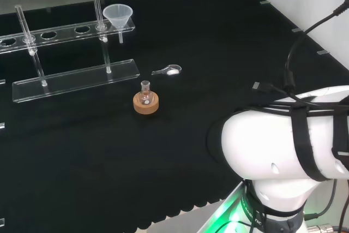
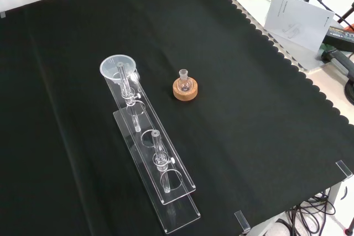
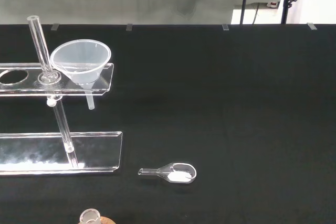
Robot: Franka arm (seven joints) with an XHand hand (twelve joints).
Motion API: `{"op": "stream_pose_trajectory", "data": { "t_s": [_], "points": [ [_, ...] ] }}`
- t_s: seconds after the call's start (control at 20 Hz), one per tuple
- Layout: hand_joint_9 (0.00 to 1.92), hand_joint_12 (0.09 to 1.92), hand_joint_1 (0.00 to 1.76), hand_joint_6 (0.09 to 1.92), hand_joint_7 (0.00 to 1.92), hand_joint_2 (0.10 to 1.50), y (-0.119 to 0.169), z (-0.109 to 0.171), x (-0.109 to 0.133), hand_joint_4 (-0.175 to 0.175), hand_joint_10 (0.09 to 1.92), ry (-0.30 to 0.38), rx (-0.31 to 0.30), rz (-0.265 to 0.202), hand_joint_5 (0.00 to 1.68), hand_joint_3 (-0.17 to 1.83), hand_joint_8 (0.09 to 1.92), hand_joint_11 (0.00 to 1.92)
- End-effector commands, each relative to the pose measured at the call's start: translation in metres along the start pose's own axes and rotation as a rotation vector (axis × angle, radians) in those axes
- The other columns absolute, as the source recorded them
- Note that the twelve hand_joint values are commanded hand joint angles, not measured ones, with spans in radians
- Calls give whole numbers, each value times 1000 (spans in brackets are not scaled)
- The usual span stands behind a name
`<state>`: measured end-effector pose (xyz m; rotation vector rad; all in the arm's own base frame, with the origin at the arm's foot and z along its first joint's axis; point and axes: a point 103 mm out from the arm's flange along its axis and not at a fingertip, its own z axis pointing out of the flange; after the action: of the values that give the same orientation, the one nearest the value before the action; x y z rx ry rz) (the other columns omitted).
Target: Pick up the funnel from the transparent funnel stand.
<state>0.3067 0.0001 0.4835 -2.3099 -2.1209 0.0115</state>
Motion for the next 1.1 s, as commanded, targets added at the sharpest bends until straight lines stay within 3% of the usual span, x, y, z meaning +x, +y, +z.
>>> {"op": "stream_pose_trajectory", "data": {
  "t_s": [0.05,0.1,0.15,0.25,0.45,0.8,1.1],
  "points": [
    [139,1341,75,87,7,1124,0,0,-1,24,656,-8,-9,-3,197,361,467,24],
    [129,1329,38,87,3,1154,1,0,-2,30,647,-9,-10,-4,199,373,445,12],
    [124,1323,18,87,1,1171,-3,0,18,33,642,-37,-15,-8,200,378,433,5],
    [121,1318,3,87,0,1184,-4,0,24,36,638,-37,-14,-7,201,382,425,0],
    [122,1317,0,87,0,1188,3,1,3,36,636,-25,-8,1,203,381,423,0],
    [125,1317,0,87,0,1190,18,17,-9,35,635,-45,33,36,205,378,425,0],
    [132,1318,0,87,3,1191,50,34,-18,33,634,-50,55,24,209,374,431,0]
  ]
}}
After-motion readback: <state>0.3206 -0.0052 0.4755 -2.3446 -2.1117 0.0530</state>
